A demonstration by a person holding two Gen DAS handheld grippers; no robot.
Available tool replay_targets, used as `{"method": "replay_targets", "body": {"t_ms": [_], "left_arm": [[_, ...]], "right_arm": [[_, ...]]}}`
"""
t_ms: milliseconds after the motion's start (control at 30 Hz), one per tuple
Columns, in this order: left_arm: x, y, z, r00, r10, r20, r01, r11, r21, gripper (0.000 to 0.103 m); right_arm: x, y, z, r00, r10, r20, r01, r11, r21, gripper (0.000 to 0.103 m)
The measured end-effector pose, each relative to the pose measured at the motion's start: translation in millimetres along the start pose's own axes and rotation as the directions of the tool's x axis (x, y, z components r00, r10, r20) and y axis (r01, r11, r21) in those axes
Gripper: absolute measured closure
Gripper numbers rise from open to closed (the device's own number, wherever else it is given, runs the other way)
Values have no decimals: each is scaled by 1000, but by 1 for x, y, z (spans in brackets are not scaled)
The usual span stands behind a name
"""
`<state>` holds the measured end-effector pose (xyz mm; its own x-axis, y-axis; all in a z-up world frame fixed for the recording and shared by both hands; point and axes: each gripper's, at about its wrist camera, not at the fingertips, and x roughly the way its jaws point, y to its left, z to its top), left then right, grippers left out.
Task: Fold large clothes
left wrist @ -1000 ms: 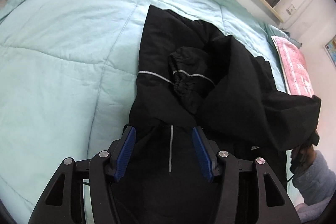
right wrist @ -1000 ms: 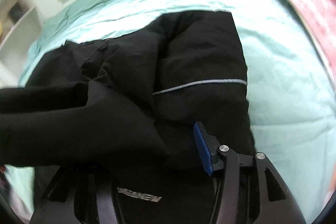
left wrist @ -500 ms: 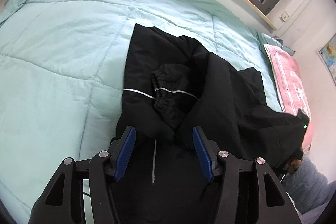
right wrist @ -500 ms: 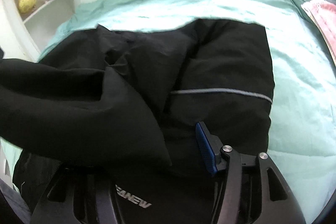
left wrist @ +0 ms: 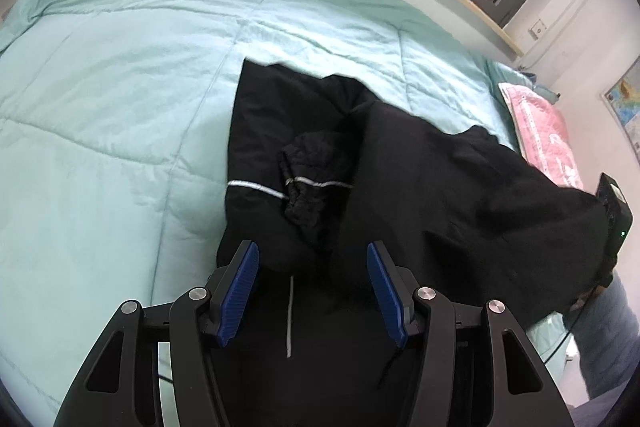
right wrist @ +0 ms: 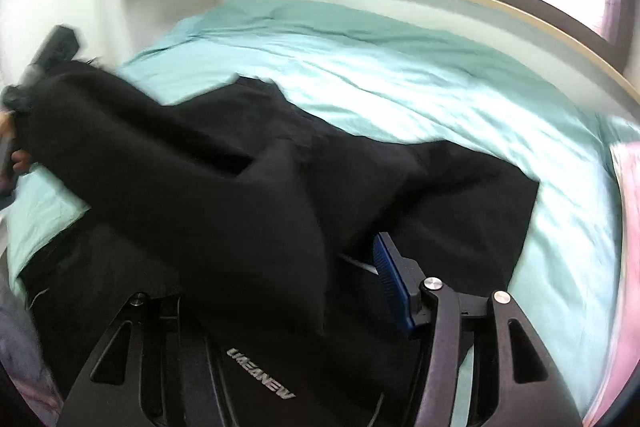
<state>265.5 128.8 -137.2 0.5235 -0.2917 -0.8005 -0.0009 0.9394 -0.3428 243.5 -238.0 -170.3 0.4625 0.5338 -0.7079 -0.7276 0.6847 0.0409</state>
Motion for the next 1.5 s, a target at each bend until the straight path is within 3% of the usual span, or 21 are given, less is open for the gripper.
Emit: {"method": "replay_targets", "body": {"t_ms": [133,267,400,533,600,700,833,933,1033,1100,1267,1500], "left_arm": [[0,-6,5,1000,-5,14,4,1000,14,45],[-5,-14,6,1000,-18,25,17,999,42,45],[-7,-30,8,999,-43,24,41,996,74,45],[-16,-60,6,993,-112,33,106,985,136,44],[-19,-76,3,990,-141,30,134,976,173,44],[-19,-103,-4,987,-157,25,145,956,256,44],[0,-134,-11,991,-131,9,120,932,342,44],[20,-133,-11,984,-177,-15,172,931,320,44],[47,-121,-7,991,-132,18,123,957,261,45],[65,-114,-7,992,-125,-7,124,966,227,45],[103,-106,-24,996,-49,-76,67,966,250,45],[138,-89,-40,993,-38,-115,57,983,172,45]], "right_arm": [[25,11,5,991,97,-96,-108,988,-110,15],[34,5,-2,988,114,-107,-117,993,-27,15],[16,-3,-32,992,66,-103,-58,995,82,15],[-8,-7,-58,991,35,-128,-14,988,157,15],[-32,-8,-62,995,13,-98,6,982,188,15],[-74,-6,-55,1000,-18,12,15,970,243,14],[-93,-12,-3,984,-70,167,14,949,315,10],[-67,-6,28,982,-72,176,7,938,345,8],[-20,-7,36,989,-133,63,104,936,336,8],[4,-7,31,991,-134,4,124,930,347,8],[44,-7,11,987,-144,-66,158,930,331,8],[90,-2,-16,970,-190,-154,226,935,272,8]]}}
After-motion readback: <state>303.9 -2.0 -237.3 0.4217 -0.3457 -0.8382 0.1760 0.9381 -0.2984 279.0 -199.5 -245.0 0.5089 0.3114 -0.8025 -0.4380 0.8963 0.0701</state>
